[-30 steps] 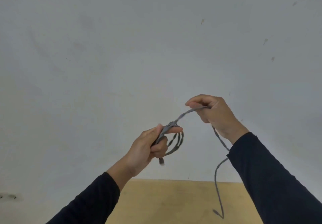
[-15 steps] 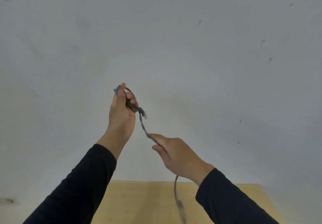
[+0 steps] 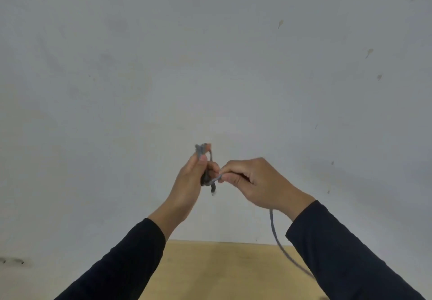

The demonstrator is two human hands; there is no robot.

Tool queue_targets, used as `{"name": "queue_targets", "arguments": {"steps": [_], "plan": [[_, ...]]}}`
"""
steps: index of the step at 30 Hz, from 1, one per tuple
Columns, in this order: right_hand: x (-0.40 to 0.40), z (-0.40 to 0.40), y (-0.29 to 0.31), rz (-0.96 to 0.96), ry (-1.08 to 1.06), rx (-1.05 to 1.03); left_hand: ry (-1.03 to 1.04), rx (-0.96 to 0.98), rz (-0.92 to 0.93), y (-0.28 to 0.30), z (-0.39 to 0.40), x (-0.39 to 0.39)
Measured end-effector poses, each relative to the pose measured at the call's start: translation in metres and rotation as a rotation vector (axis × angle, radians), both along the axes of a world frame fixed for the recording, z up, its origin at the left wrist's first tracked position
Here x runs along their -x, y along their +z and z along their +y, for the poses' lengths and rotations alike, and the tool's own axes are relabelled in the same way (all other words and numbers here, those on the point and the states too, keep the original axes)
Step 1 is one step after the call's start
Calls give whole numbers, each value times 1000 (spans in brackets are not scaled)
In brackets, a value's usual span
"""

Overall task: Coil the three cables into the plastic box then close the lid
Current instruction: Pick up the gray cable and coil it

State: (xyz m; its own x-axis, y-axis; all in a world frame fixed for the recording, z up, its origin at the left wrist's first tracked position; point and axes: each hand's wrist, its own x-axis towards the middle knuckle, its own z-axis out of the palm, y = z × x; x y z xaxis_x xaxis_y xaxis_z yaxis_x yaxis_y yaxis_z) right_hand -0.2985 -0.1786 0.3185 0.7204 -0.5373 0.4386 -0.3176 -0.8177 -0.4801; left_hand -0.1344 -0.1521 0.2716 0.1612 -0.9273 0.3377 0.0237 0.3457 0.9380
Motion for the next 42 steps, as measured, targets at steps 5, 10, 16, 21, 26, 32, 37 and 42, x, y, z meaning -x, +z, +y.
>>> {"name": "queue_targets", "arguments": {"steps": [5,10,16,21,26,32,37,42], "plan": [[9,-26,16,-226,-80,-149,-288,23,-109,-4,18,16],[4,-31,7,-398,-78,-278,-531,-25,347,13,16,20],[-20,-33,-43,-228,-282,-194,-396,176,690,42,-2,4],[-36,3,-52,125,-92,-10,173,122,-20,25,-22,-20],[-20,-13,-13,-61,-123,77,-151,-6,-289,-7,-6,-15],[2,-22,-4,-238,-123,-307,-322,-35,-60,7,0,-11],[-1,-17,-15,-380,-56,-443,-167,-69,19,10,-3,-7],[-11,-12,-17,-571,-139,-508,36,131,22,4,0,6]]}}
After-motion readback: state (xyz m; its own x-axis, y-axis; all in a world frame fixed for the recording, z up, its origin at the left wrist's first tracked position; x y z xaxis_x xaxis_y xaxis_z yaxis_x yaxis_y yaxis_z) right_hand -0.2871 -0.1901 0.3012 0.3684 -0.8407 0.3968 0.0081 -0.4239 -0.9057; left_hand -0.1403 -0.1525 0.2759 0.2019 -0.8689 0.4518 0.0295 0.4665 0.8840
